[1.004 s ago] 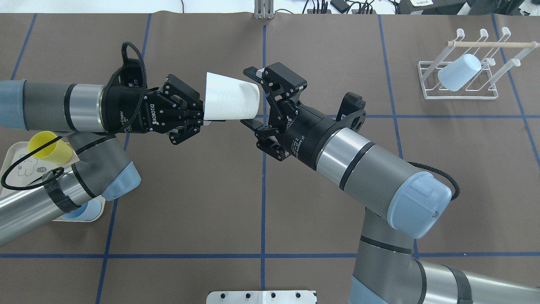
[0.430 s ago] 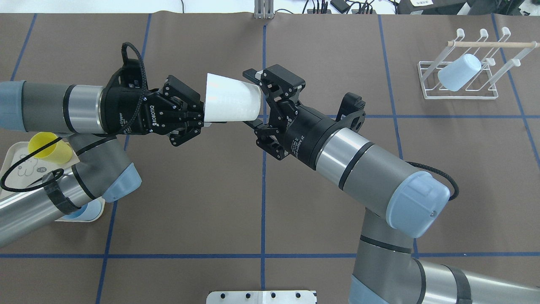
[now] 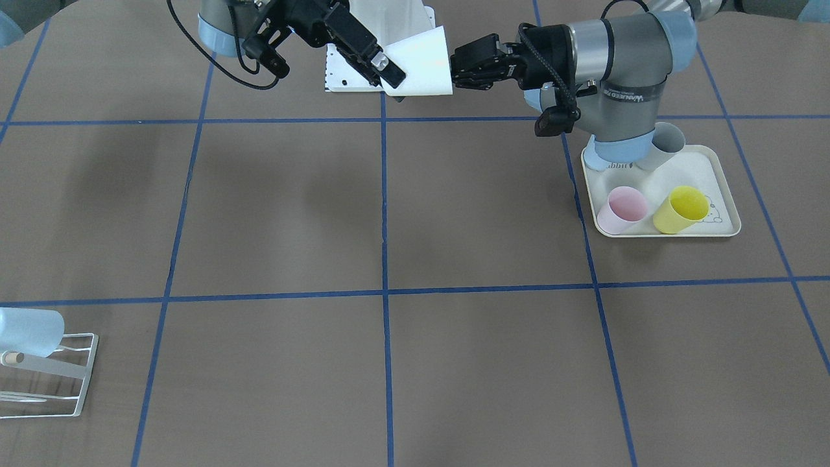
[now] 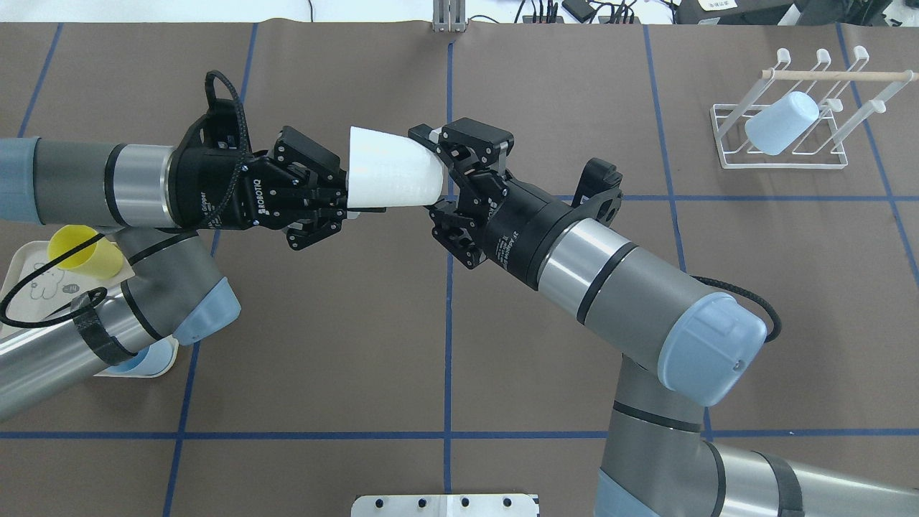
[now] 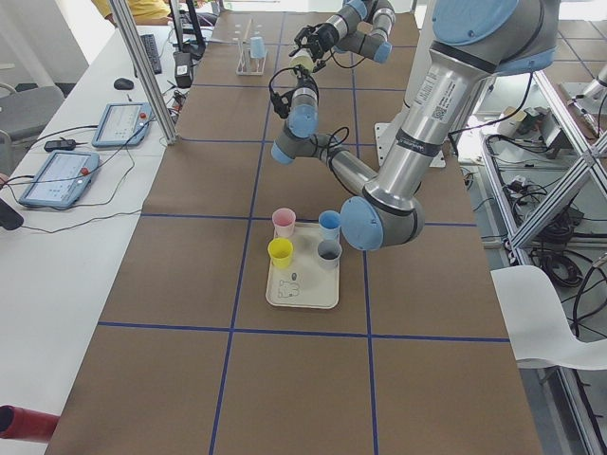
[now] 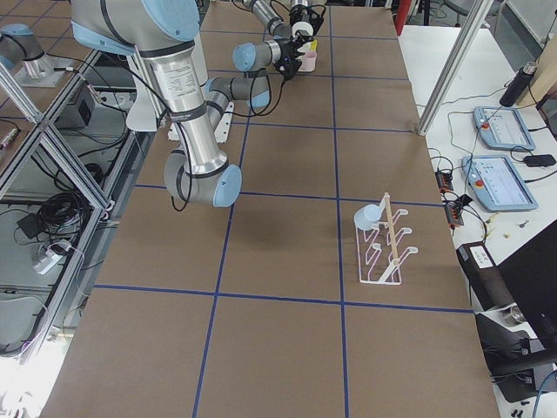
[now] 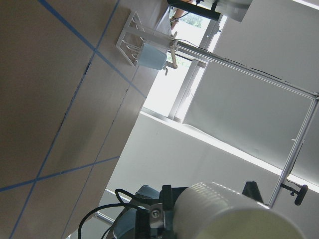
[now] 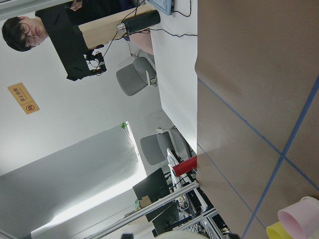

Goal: Transfer IKEA cup to right arm and place on rack

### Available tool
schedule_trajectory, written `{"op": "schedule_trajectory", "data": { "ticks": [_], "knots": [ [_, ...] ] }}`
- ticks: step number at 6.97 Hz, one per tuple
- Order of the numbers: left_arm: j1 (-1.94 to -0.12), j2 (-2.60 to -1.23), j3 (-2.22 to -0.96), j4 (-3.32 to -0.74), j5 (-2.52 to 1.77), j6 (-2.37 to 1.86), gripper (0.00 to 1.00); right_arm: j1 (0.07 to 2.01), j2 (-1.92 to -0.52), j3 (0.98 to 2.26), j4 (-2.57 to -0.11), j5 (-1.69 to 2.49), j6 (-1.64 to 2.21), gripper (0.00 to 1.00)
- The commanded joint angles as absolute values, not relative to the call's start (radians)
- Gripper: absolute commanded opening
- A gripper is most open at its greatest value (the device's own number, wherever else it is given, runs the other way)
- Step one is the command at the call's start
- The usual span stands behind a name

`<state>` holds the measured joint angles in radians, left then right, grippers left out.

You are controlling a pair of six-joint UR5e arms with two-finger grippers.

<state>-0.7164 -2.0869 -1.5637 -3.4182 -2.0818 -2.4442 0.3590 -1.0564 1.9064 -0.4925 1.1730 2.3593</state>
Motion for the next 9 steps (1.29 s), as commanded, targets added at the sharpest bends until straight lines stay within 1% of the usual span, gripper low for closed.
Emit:
{"op": "schedule_trajectory", "data": {
  "ticks": [1,2,3,4,5,6,7,8,9],
  "knots": [
    [-0.716,-2.086,-1.574,-3.415,-2.082,-2.444,0.74,0.36,-1.06,1.908,-0.492,1.177,2.358,0.0],
    [-0.718,-2.08,-1.583,-3.41,-2.08,-2.444,0.8,0.371,-1.074,1.917,-0.489,1.184,2.349,0.0],
    [-0.719,-2.071,-1.579,-3.407,-2.079,-2.441,0.84,0.382,-1.141,1.945,-0.488,1.183,2.321,0.0],
    [-0.718,-2.069,-1.572,-3.402,-2.076,-2.441,0.92,0.428,-1.249,1.985,-0.479,1.192,2.271,0.0],
    [-0.719,-2.069,-1.565,-3.401,-2.075,-2.439,0.97,0.493,-1.334,1.986,-0.482,1.222,2.22,0.0],
    [-0.721,-2.069,-1.56,-3.398,-2.074,-2.436,0.98,0.591,-1.417,1.979,-0.489,1.276,2.122,0.0],
    [-0.718,-2.08,-1.508,-3.396,-2.048,-2.348,0.99,0.688,-1.468,1.971,-0.501,1.361,1.983,0.0],
    [-0.719,-2.08,-1.499,-3.395,-2.048,-2.312,0.99,0.753,-1.512,1.971,-0.558,1.4,1.842,0.0],
    [-0.724,-2.079,-1.497,-3.381,-2.042,-2.309,0.99,0.846,-1.61,1.971,-0.567,1.464,1.634,0.0]
  ]
}}
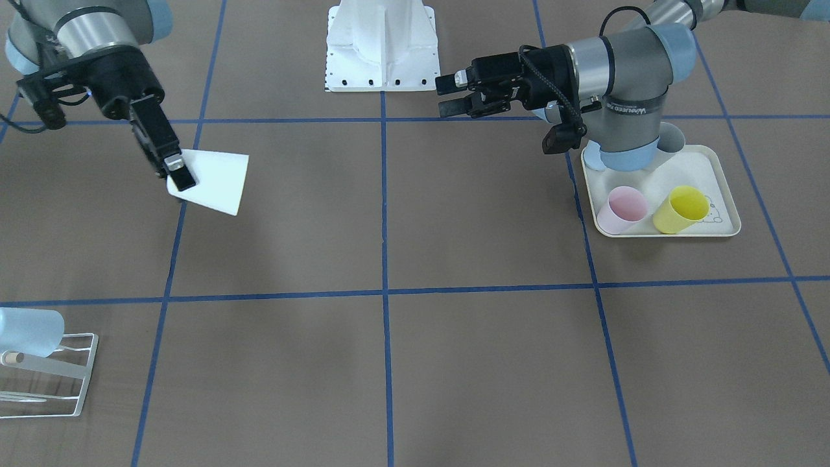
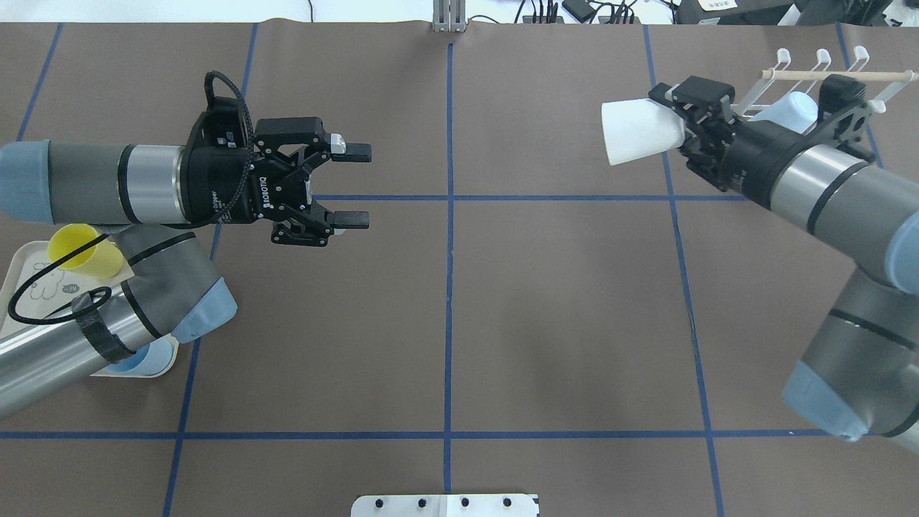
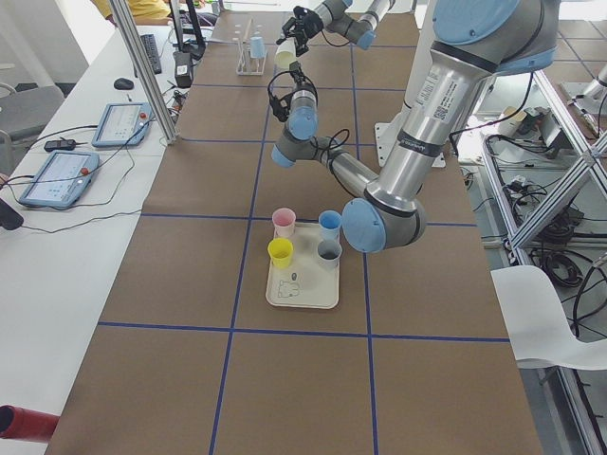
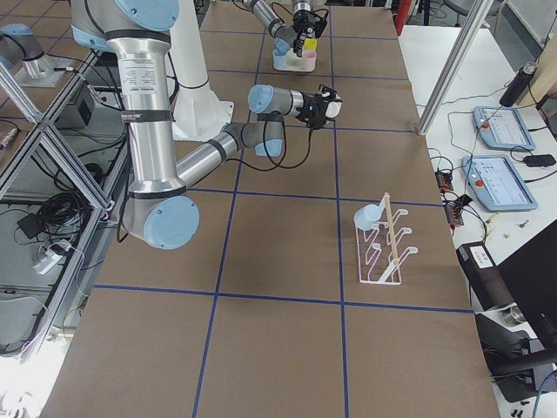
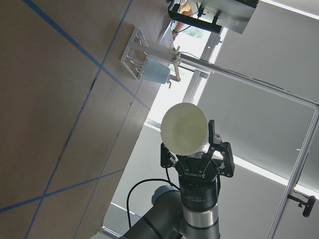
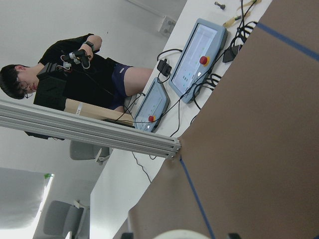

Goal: Transfer IKEA cup to right arm and place on rack

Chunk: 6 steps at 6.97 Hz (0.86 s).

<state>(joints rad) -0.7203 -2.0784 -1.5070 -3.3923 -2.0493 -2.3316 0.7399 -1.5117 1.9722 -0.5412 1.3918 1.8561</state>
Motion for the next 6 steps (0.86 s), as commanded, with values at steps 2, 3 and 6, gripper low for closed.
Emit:
{"op": "schedule_trajectory", "data": {
  "ticks": [2,3,6],
  "knots": [
    [-0.727,-2.083,-1.497,-3.337,-2.042,-2.266,0.99,1.179,-1.677,1.906,-0.612,1.784,1.191,0.0],
    [-0.727,-2.083,-1.497,-3.329,-2.04,-2.26,0.99,1.272,-1.678,1.849,-0.614,1.848,1.061,0.0],
    [-0.727,-2.083,-1.496,-3.323,-2.04,-2.26,0.99,1.304,-1.642,1.706,-0.612,1.765,0.879,0.0]
  ]
}}
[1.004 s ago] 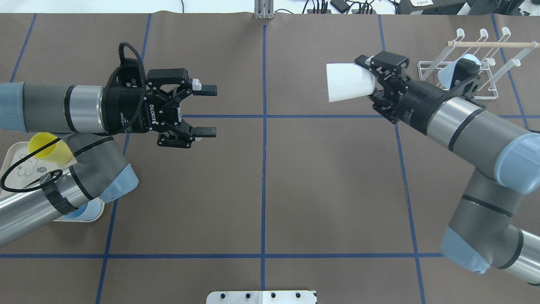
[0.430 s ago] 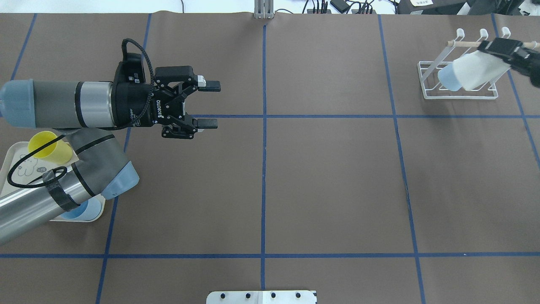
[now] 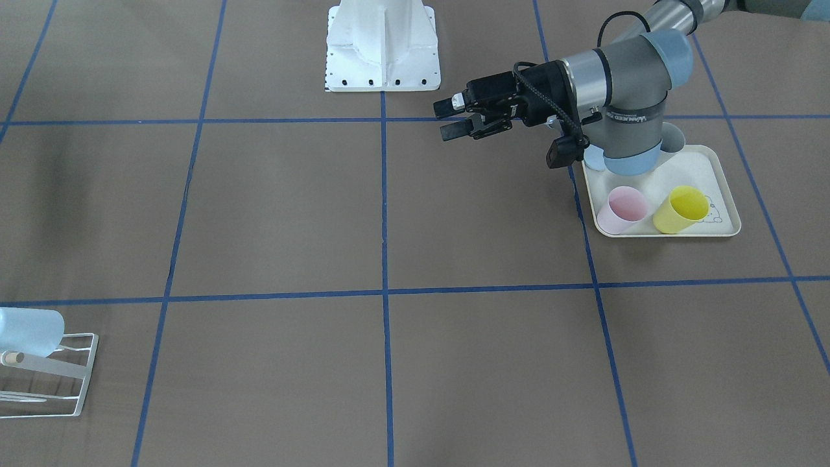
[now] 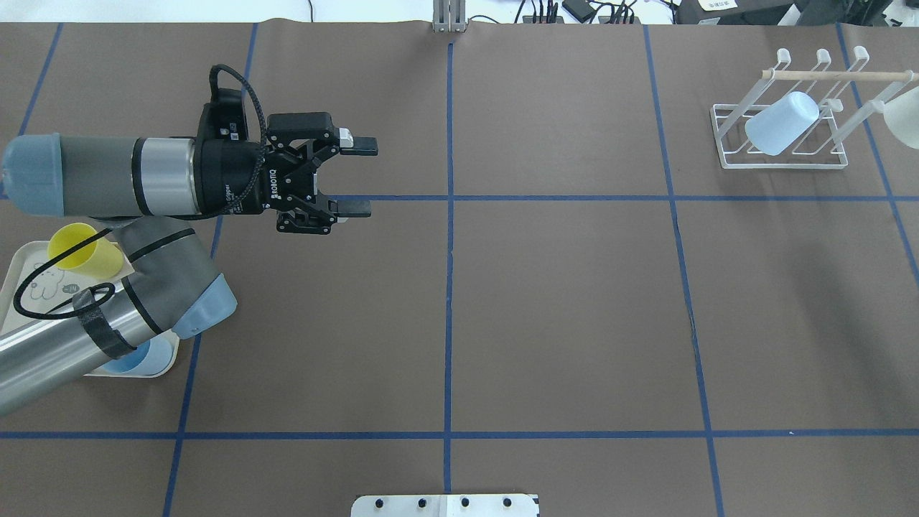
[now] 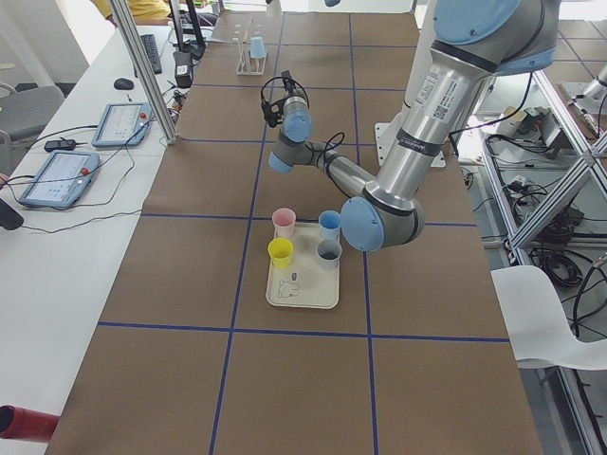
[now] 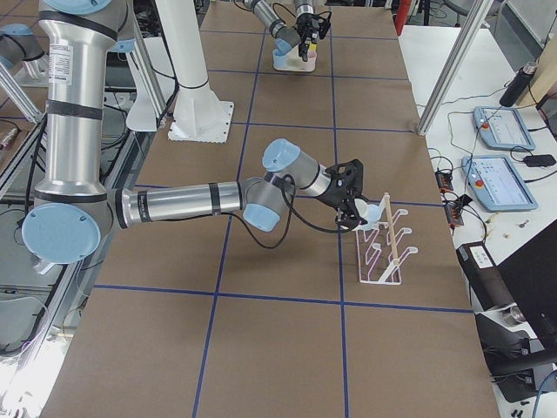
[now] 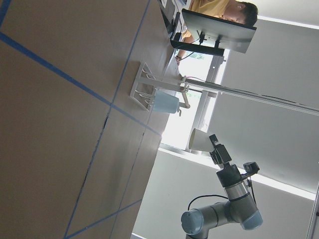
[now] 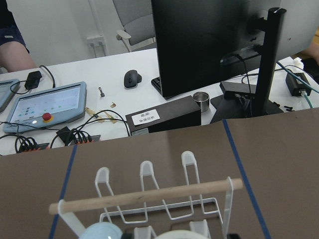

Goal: Transfer IKEA cup to right arm and place on rack

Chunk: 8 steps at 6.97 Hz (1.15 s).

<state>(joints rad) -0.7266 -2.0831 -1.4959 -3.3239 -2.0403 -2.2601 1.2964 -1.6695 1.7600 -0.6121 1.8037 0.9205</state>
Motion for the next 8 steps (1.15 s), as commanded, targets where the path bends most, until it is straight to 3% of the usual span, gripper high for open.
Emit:
{"op": "schedule_trajectory", "data": {
  "ticks": [1,3,8],
  "knots": [
    [-0.727,-2.082,-1.496,-3.321,-2.04,-2.258,0.99,1.301,-1.578,1.653,-0.615,1.756,0.88,0.0],
    [-0.727,-2.083,-1.493,-3.321,-2.04,-2.258,0.99,1.244,-1.49,1.574,-0.612,1.699,0.896,0.0],
    [-0.727,-2.083,-1.486,-3.321,-2.031,-2.258,0.99,1.181,-1.482,1.555,-0.612,1.668,0.914,0.0]
  ]
}}
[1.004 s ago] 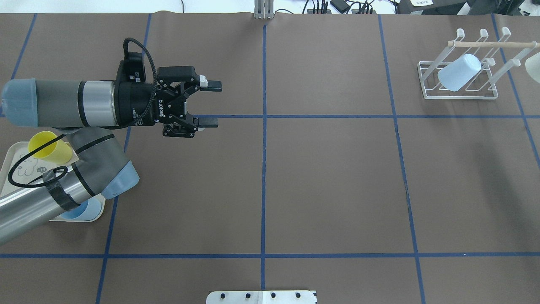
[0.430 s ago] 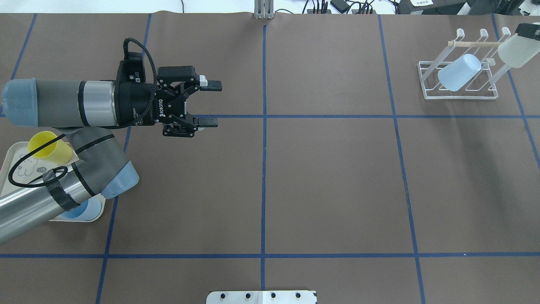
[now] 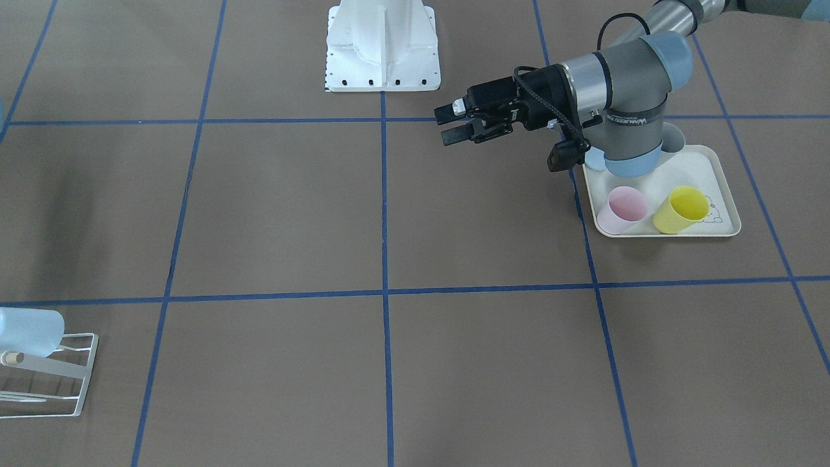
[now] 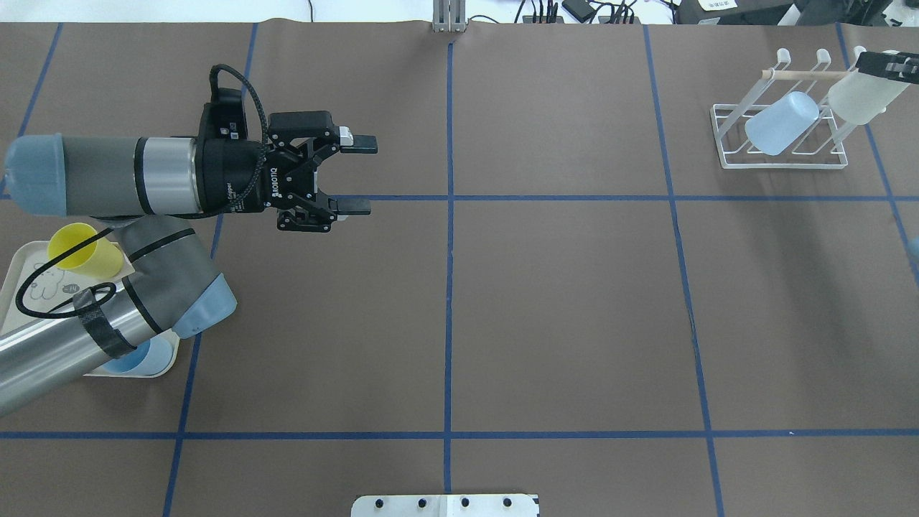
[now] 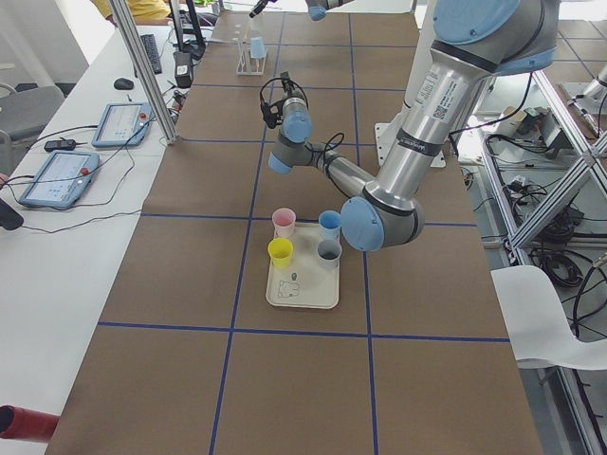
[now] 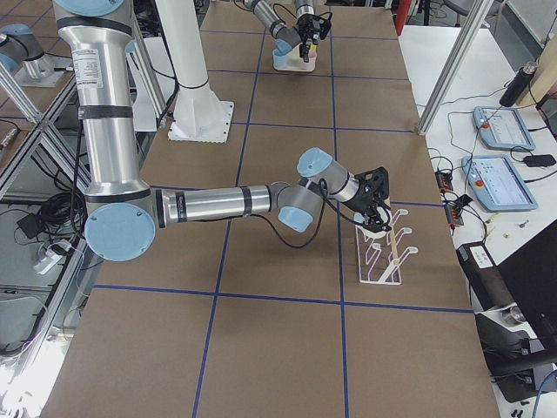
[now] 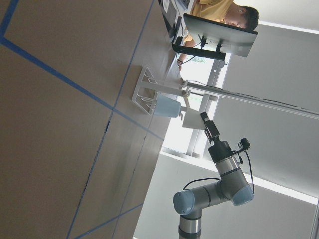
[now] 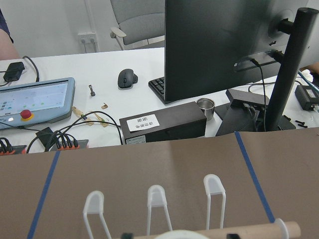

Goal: Transfer IKEA cup to right arm and place on rack

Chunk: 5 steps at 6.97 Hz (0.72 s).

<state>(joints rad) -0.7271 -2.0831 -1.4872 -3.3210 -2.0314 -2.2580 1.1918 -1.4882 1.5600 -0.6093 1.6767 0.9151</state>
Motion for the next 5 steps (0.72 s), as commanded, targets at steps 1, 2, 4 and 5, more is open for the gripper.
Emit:
{"op": "schedule_trajectory", "data": {
  "ticks": [1,2,4,5],
  "knots": [
    [-0.727,-2.083,-1.486,-3.321,-2.031,-2.258,0.99,1.175,-1.479,1.545,-0.611,1.667,0.916,0.0],
    [-0.727,-2.083,-1.486,-3.321,-2.031,-2.258,0.99,1.174,-1.479,1.531,-0.603,1.666,0.914,0.0],
    [-0.727,-2.083,-1.486,-3.321,-2.031,-2.258,0.99,1.172,-1.48,1.517,-0.603,1.664,0.911,0.0],
    [-0.727,-2.083,-1.486,-3.321,-2.031,-2.258,0.99,1.164,-1.482,1.514,-0.601,1.663,0.911,0.0]
  ]
}}
